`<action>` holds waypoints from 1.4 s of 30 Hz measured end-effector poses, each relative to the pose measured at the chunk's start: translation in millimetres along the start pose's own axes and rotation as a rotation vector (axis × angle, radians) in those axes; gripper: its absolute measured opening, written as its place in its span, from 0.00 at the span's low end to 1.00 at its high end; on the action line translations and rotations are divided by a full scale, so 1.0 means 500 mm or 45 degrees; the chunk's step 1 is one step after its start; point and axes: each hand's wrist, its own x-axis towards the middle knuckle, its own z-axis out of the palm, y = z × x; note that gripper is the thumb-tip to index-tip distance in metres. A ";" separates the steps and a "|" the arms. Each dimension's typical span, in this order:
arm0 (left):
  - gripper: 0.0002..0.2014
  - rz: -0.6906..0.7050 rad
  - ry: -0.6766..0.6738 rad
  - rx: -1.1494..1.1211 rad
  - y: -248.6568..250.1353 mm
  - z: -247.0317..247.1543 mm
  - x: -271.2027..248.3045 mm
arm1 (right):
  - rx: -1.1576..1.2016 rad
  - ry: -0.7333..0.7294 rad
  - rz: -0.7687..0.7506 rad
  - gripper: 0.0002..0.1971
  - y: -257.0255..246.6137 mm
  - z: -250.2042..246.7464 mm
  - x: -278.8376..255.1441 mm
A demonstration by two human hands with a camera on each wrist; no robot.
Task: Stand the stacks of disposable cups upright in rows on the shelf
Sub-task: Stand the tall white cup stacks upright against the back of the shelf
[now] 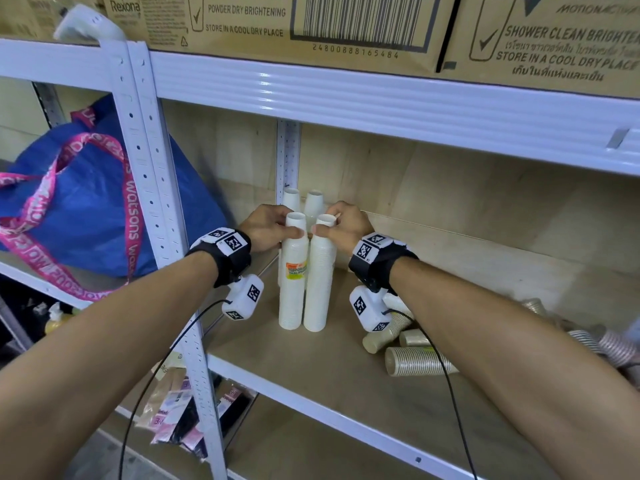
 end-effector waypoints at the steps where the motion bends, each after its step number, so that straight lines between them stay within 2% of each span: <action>1: 0.14 0.011 -0.006 0.002 0.005 0.001 0.000 | -0.037 0.005 -0.005 0.18 0.000 0.000 0.000; 5: 0.16 0.039 0.031 0.002 0.012 0.008 0.002 | -0.071 -0.037 -0.022 0.27 -0.005 -0.009 -0.008; 10: 0.11 0.026 0.035 0.024 0.016 0.010 0.008 | -0.126 -0.074 -0.083 0.15 -0.010 -0.019 -0.013; 14: 0.11 0.030 0.018 0.055 0.022 0.014 0.010 | -0.196 -0.043 -0.057 0.17 -0.013 -0.019 -0.013; 18: 0.11 0.022 0.006 0.027 0.020 0.012 0.010 | -0.152 -0.114 -0.078 0.27 -0.016 -0.021 -0.019; 23: 0.11 0.012 -0.001 -0.005 0.019 0.014 0.009 | -0.244 -0.062 -0.127 0.16 -0.011 -0.021 -0.018; 27: 0.11 0.021 0.004 0.000 0.020 0.015 0.008 | -0.268 -0.057 -0.152 0.18 -0.014 -0.023 -0.025; 31: 0.11 0.014 -0.003 0.007 0.017 0.013 0.010 | -0.275 -0.105 -0.187 0.23 -0.014 -0.026 -0.025; 34: 0.11 0.018 -0.011 0.005 0.016 0.014 0.011 | -0.278 -0.060 -0.170 0.16 -0.008 -0.026 -0.019; 36: 0.11 0.015 -0.018 0.004 0.015 0.013 0.012 | -0.281 -0.047 -0.155 0.15 -0.008 -0.027 -0.019; 42: 0.11 -0.001 -0.025 -0.024 0.012 0.009 0.014 | -0.281 -0.084 -0.159 0.23 -0.004 -0.030 -0.017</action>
